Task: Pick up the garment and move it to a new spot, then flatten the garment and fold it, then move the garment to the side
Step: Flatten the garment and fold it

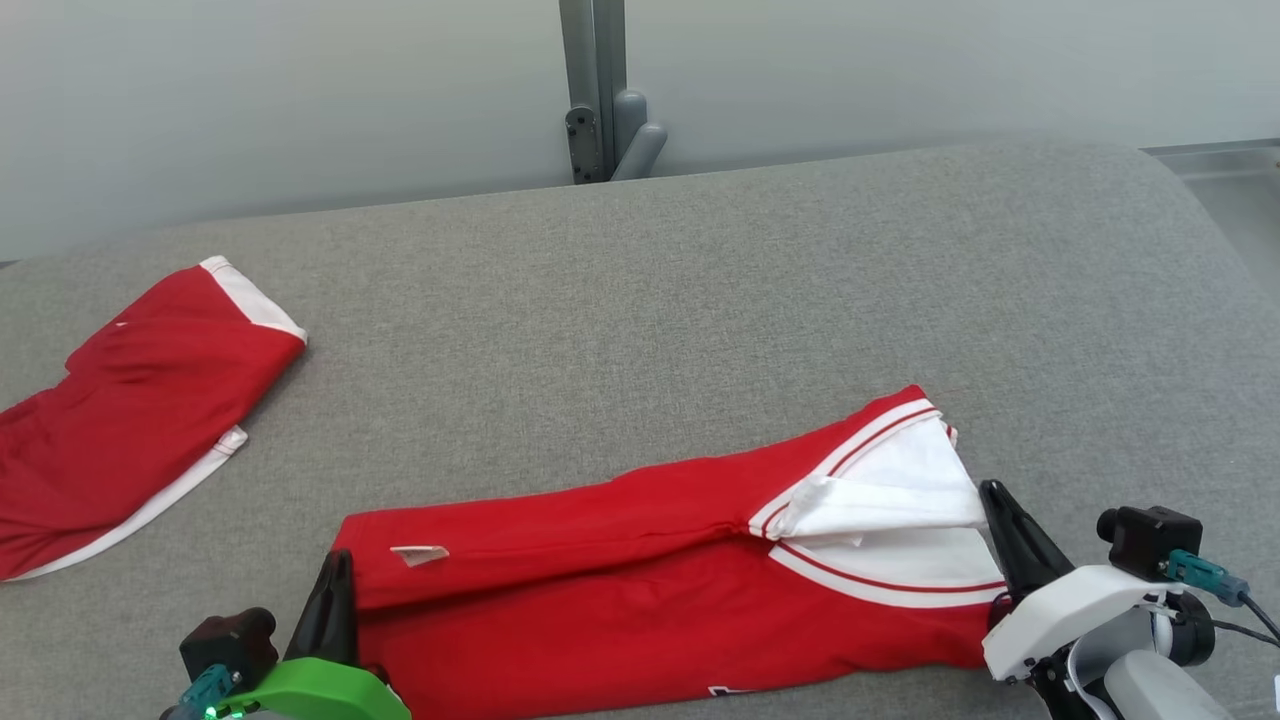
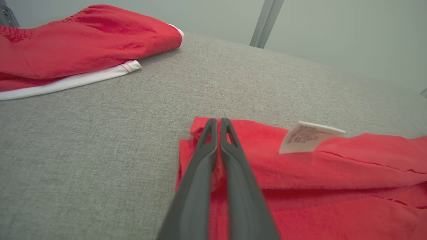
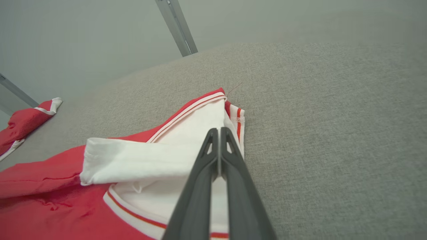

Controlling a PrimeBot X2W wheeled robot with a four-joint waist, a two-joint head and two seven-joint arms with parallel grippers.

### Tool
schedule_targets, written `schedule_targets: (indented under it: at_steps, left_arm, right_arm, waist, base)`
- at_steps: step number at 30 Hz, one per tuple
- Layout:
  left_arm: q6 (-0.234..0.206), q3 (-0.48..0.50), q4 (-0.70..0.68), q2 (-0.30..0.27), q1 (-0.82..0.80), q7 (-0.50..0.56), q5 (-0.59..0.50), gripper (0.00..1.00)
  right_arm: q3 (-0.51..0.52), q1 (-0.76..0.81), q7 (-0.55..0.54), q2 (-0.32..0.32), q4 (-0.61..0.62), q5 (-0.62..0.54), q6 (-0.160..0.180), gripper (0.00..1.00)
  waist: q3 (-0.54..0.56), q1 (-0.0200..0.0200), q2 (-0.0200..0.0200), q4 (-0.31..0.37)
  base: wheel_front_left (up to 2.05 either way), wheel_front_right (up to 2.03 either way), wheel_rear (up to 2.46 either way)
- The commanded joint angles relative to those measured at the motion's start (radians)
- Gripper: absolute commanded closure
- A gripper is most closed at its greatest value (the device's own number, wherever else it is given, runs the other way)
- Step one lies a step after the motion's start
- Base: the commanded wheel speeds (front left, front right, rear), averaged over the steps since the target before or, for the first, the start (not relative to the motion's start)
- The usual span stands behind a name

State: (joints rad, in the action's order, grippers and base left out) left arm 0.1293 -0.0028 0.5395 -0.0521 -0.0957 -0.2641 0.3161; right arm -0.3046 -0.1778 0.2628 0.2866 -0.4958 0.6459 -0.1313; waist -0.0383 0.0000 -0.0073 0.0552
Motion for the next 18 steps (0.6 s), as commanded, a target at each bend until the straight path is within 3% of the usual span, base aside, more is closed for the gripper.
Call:
schedule_targets:
  at_steps: [1, 10, 18]
  left_arm:
    - [0.002, 0.008, -0.010, -0.001, 0.018, 0.000, 0.005, 1.00]
    - [0.002, 0.019, -0.071, 0.000, 0.079, 0.000, 0.012, 1.00]
    - [-0.003, 0.005, -0.056, 0.000, 0.077, 0.000, 0.020, 1.00]
  right_arm:
    - [0.013, 0.010, 0.002, -0.009, -0.005, -0.010, 0.001, 1.00]
    - [0.102, 0.049, 0.003, -0.033, 0.040, -0.035, 0.001, 1.00]
    - [0.114, 0.086, 0.003, -0.043, 0.032, -0.035, 0.001, 1.00]
  waist:
    - [-0.001, 0.0000, 0.0073, -0.002]
    - [0.021, 0.0000, 0.0073, -0.017]
    - [0.023, 0.0000, 0.0073, -0.024]
  base:
    - [0.00, 0.00, 0.00]
    - [0.00, 0.00, 0.00]
    - [0.00, 0.00, 0.00]
